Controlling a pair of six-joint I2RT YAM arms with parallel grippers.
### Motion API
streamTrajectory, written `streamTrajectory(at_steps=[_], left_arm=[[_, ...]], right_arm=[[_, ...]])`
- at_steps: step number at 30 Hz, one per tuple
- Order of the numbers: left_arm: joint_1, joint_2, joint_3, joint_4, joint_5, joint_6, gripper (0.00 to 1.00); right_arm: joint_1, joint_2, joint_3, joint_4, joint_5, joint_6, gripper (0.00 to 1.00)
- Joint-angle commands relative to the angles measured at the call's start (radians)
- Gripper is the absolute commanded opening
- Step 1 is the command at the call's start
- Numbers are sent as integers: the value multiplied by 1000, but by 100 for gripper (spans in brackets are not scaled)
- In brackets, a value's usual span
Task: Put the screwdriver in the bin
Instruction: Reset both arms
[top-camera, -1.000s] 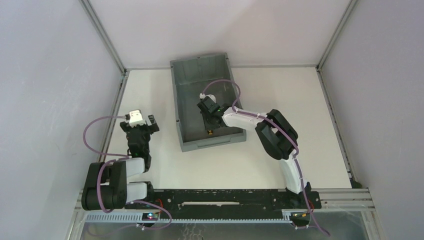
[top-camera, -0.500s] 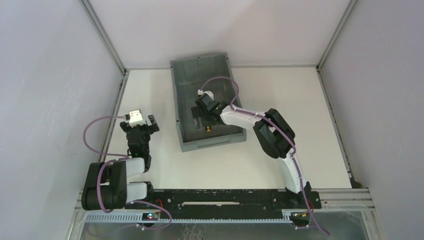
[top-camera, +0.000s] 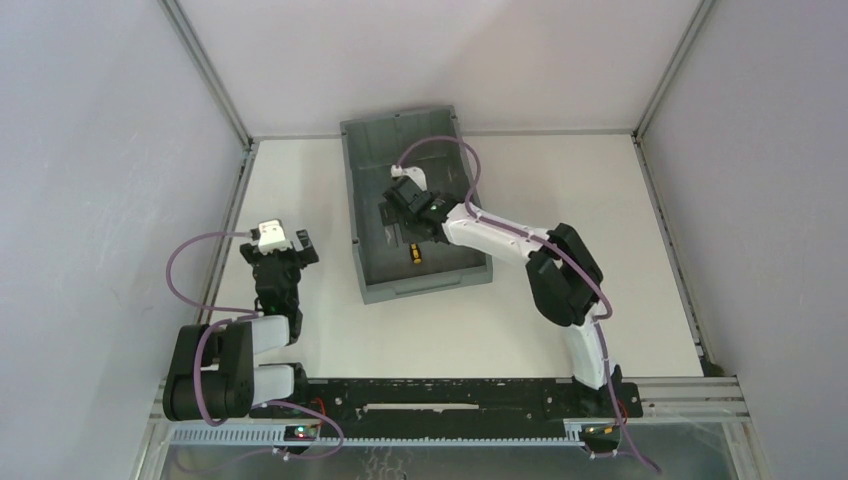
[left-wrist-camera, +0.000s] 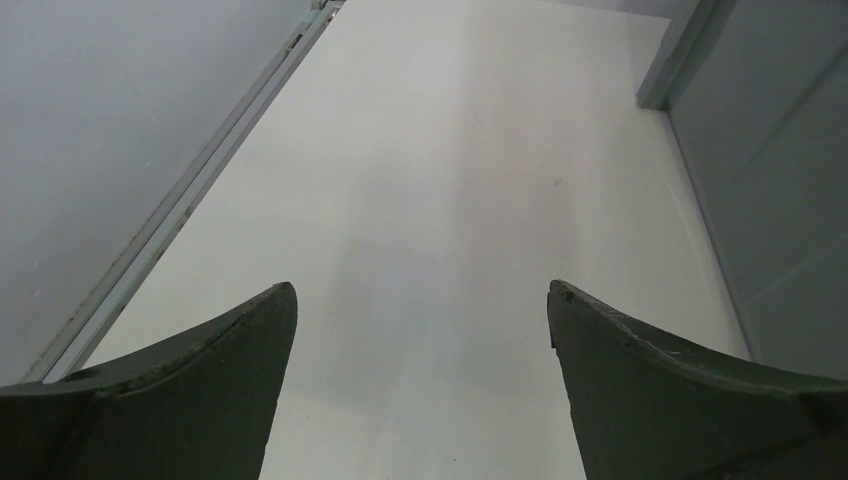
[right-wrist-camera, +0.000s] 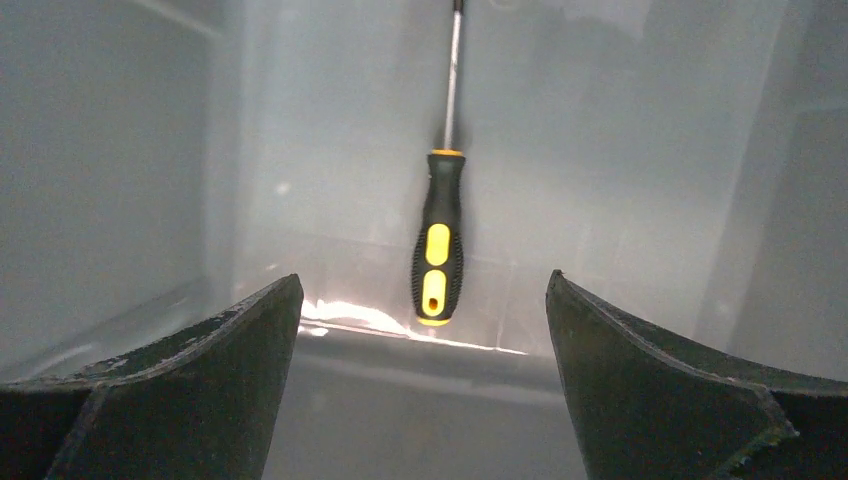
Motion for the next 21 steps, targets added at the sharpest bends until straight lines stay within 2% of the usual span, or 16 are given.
streamTrajectory(at_steps=[1, 11, 21], left_arm=[[-4, -2, 42, 20, -14, -5, 100], [-5, -3, 43, 20, -14, -4, 100], [-5, -3, 43, 20, -14, -5, 100]], right_arm=[[32, -137, 93, -68, 82, -23, 100], [68, -238, 325, -266, 144, -77, 100], [72, -337, 460, -323, 181, -176, 99]])
